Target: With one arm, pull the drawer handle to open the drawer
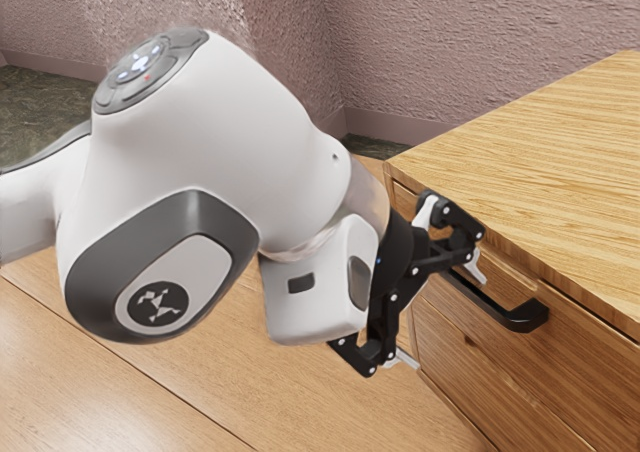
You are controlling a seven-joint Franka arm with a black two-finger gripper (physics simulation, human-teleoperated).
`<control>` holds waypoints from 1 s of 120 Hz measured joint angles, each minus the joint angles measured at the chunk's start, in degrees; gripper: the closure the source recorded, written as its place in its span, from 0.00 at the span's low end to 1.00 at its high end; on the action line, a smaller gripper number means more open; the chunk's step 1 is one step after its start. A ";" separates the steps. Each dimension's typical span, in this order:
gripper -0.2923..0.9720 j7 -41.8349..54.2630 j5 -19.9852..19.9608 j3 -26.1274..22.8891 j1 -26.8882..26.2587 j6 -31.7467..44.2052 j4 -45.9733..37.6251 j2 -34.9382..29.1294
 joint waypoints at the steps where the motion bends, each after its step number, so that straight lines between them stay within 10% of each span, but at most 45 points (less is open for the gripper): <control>1: 0.23 -0.04 0.00 0.00 0.00 0.12 -0.01 0.06; 67: 0.24 -2.56 0.07 0.09 0.44 2.81 -0.62 1.86; 120: 0.55 -4.12 -0.06 0.45 0.97 3.55 -1.02 0.55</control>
